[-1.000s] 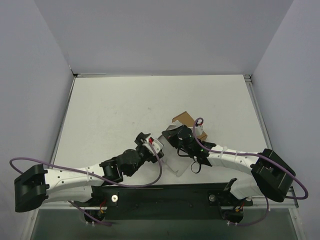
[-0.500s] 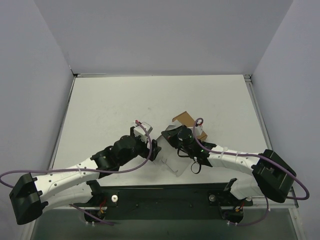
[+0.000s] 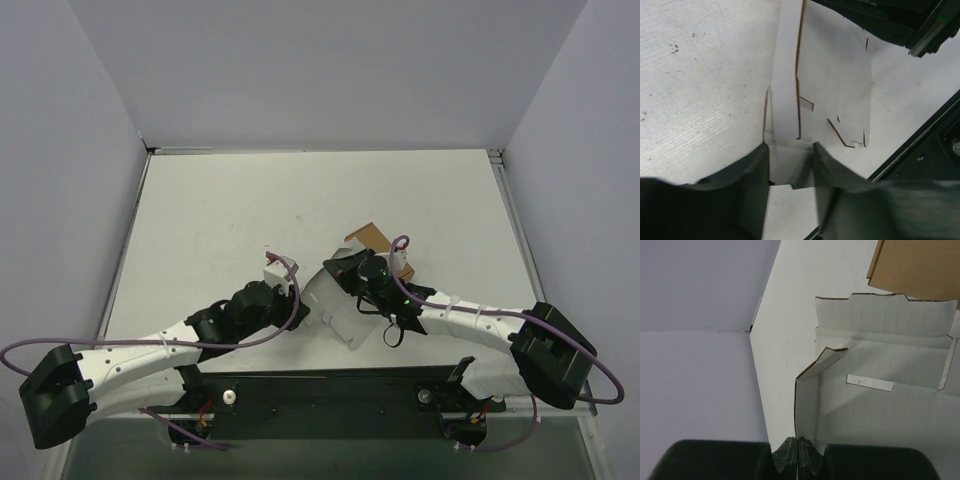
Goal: Fold the paper box
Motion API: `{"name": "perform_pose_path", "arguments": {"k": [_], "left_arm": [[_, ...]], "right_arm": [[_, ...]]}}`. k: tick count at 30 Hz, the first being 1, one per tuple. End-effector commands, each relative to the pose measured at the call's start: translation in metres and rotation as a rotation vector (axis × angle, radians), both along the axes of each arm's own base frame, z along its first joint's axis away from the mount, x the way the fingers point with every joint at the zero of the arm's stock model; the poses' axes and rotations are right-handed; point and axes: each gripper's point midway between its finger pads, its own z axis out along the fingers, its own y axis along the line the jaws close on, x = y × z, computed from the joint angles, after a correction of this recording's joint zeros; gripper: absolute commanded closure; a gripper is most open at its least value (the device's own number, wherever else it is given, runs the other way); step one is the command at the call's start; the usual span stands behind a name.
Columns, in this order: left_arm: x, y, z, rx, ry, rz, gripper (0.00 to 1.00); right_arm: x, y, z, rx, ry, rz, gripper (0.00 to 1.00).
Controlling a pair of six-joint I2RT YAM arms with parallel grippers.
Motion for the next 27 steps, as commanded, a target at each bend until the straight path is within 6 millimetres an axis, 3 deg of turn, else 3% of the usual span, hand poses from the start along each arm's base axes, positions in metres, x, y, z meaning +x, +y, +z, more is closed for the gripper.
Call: {"name": "perform_pose_path", "arguments": {"k": [1, 3, 5, 10, 13, 18, 27], "left_arm": [[0.004, -0.013, 0.015, -0.059, -0.028, -0.026, 0.68], [0.006, -0.013, 0.018, -0.039, -0.06, -0.044, 0.9], [0.007, -0.012, 0.02, -0.01, -0.096, -0.067, 0.98], [0.01, -0.01, 0.024, 0.063, -0.147, -0.113, 1.0], [0.012, -0.011, 0.028, 0.1, -0.173, -0.133, 1.0], [0.014, -0.004, 0.022, 0.183, -0.176, -0.148, 1.0], [0.016, 0.002, 0.021, 0.195, -0.183, -0.127, 1.0]], "right_arm": [[0.003, -0.003, 0.018, 0.032, -0.061, -0.022, 1.0], [0.002, -0.003, 0.021, 0.03, -0.069, -0.015, 0.99], [0.0, -0.003, 0.022, 0.01, -0.079, 0.0, 0.85], [-0.002, -0.012, 0.021, -0.041, -0.081, -0.007, 0.56], [-0.003, -0.013, 0.019, -0.044, -0.079, -0.007, 0.51], [-0.004, -0.011, 0.014, -0.058, -0.069, 0.011, 0.52], [-0.008, -0.015, 0.0, -0.073, -0.053, 0.014, 0.82]]}}
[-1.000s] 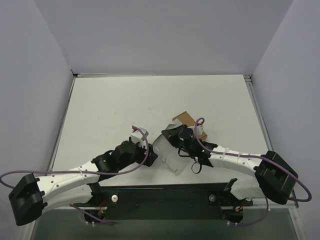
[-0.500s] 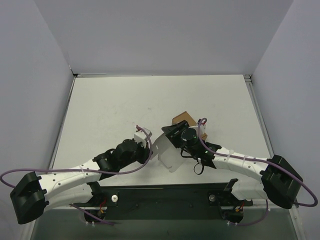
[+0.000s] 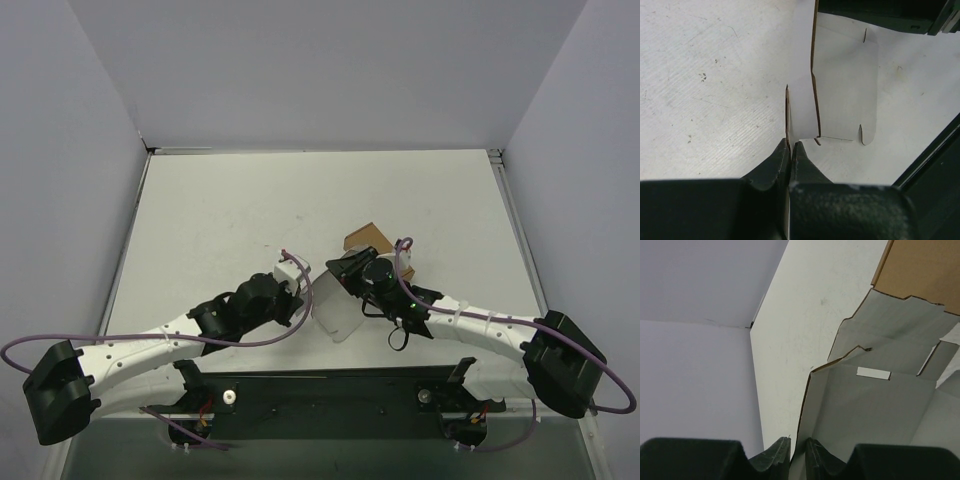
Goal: Fold the paper box
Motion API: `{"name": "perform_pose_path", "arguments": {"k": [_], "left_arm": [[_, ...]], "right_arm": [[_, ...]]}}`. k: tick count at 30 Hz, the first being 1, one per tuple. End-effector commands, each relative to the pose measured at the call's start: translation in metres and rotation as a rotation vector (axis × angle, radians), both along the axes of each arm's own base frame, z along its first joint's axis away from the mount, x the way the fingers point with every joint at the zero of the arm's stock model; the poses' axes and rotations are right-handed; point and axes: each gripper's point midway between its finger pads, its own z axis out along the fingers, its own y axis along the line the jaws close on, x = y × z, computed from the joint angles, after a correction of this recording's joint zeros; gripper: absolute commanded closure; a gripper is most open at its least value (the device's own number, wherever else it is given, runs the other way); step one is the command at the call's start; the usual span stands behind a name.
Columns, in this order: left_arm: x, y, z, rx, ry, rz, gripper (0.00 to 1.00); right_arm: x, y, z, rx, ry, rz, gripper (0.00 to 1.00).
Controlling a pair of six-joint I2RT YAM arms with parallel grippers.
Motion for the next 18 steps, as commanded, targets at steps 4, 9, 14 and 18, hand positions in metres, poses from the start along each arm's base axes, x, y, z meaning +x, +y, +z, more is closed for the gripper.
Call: {"name": "perform_pose_path", "arguments": {"k": [4, 9, 14, 18], "left_arm": [[0.004, -0.005, 0.014, -0.021, -0.037, -0.018, 1.0], [0.005, -0.006, 0.015, -0.034, -0.026, -0.022, 1.0], [0.005, -0.004, 0.01, -0.036, -0.009, -0.036, 1.0], [0.003, -0.003, 0.006, -0.014, -0.001, -0.047, 1.0]], "right_arm": [[-0.005, -0.011, -0.019, -0.054, -0.007, -0.009, 0.95], [-0.006, -0.012, -0.034, -0.088, -0.008, 0.004, 1.0], [-0.006, -0.015, -0.051, -0.082, -0.054, 0.008, 1.0], [-0.006, -0.015, -0.056, -0.079, -0.071, 0.02, 1.0]]}}
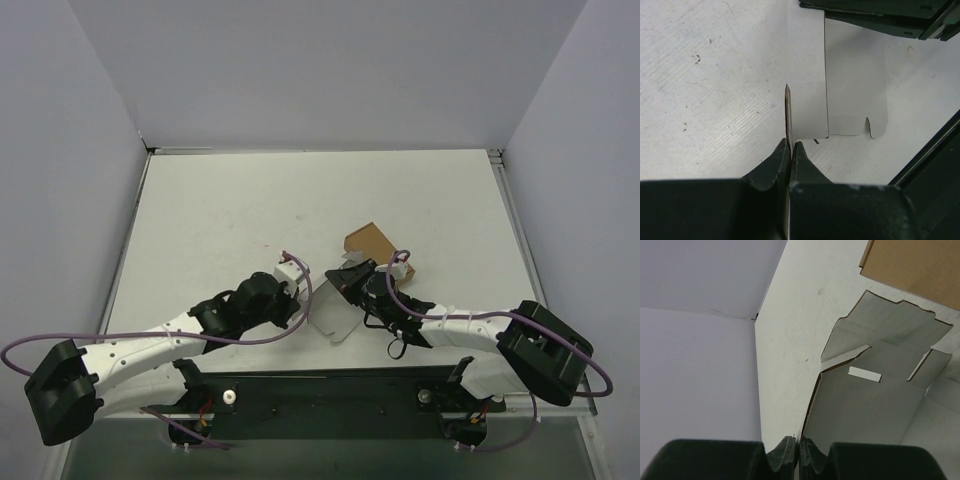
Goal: Fold the paper box
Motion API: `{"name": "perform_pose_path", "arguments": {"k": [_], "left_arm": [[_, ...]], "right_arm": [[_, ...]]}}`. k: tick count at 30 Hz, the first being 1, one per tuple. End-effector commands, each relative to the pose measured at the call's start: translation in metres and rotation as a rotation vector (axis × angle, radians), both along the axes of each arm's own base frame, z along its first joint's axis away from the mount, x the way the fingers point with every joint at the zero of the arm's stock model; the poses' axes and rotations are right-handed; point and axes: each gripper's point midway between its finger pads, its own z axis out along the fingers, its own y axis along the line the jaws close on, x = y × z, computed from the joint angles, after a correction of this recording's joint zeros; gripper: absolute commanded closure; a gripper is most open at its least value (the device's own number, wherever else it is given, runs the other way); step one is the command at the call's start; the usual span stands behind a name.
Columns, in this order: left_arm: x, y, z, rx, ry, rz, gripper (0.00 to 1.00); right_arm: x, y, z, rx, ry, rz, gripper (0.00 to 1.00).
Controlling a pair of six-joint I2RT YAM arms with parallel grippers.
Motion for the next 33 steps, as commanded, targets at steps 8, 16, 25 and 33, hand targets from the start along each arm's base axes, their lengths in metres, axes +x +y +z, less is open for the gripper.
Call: {"name": "perform_pose_path", "arguments": {"k": [8, 16, 25, 33], "left_arm": [[0.005, -0.014, 0.019, -0.019, -0.037, -0.06, 1.0], [0.003, -0.016, 0.013, -0.005, 0.014, -0.052, 1.0], [0.001, -0.014, 0.01, 0.008, 0.042, -0.038, 1.0], [0.001, -0.015, 0.011, 0.0, 0.045, -0.037, 1.0]], "right_arm": [[0.002, -0.012, -0.018, -0.186, -0.075, 0.029, 0.88], [-0.017, -0.004, 0.009, -0.284, -0.16, 0.148, 0.43], [-0.051, 0.012, 0.032, -0.307, -0.233, 0.228, 0.41], [-0.046, 0.036, 0.042, -0.241, -0.234, 0.217, 0.39]]}}
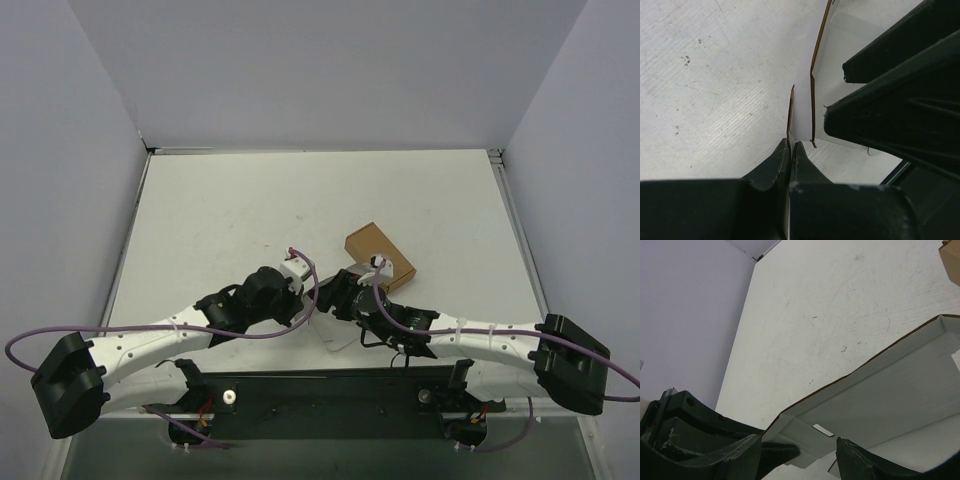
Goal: Fold the paper box
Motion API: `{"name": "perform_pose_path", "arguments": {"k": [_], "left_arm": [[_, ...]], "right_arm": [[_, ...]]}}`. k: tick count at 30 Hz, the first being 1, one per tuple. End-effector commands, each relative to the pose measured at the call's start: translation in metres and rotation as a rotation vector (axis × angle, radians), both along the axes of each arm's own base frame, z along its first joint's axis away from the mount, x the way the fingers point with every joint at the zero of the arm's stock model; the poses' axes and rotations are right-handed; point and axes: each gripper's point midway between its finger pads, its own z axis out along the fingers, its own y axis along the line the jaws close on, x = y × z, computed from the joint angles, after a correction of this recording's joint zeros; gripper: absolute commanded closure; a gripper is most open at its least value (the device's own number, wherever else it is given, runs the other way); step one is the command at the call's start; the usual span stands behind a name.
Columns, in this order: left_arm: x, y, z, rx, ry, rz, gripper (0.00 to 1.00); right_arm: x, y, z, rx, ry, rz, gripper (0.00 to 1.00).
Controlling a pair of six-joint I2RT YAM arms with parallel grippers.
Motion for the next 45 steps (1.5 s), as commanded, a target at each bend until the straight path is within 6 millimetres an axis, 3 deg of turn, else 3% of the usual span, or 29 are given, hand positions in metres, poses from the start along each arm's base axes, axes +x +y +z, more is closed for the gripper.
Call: {"name": "perform_pose_path", "arguments": {"k": [1, 11, 14, 15, 21, 31, 45], "left_arm": [[0.002, -0.007, 0.014, -0.028, -0.006, -0.008, 1.0], [0.001, -0.005, 0.014, -0.021, -0.012, -0.006, 1.0], [0.002, -0.004, 0.015, -0.021, -0.017, -0.004, 1.0], [0.002, -0.005, 0.016, -0.023, -0.02, -0.004, 1.0], [0.004, -0.004, 0.018, -0.024, -0.029, 0.002, 1.0], [0.002, -0.002, 0.021, -0.015, -0.032, -0.008, 1.0], [-0.005, -0.008, 0.03, -0.04, -0.036, -0.07, 1.0]], "right_arm": [[0.014, 0.018, 0.031, 0.093, -0.046, -0.037, 0.39], [0.019, 0.028, 0.044, 0.152, -0.061, -0.046, 0.39], [0.021, 0.027, 0.041, 0.121, -0.04, -0.066, 0.39], [0.019, 0.024, 0.03, 0.08, -0.015, -0.069, 0.39], [0.018, 0.018, 0.01, -0.014, 0.038, -0.09, 0.44], [0.014, 0.005, 0.009, -0.094, -0.031, -0.049, 0.73], [0.029, -0.011, 0.01, -0.283, -0.247, 0.125, 0.85]]}}
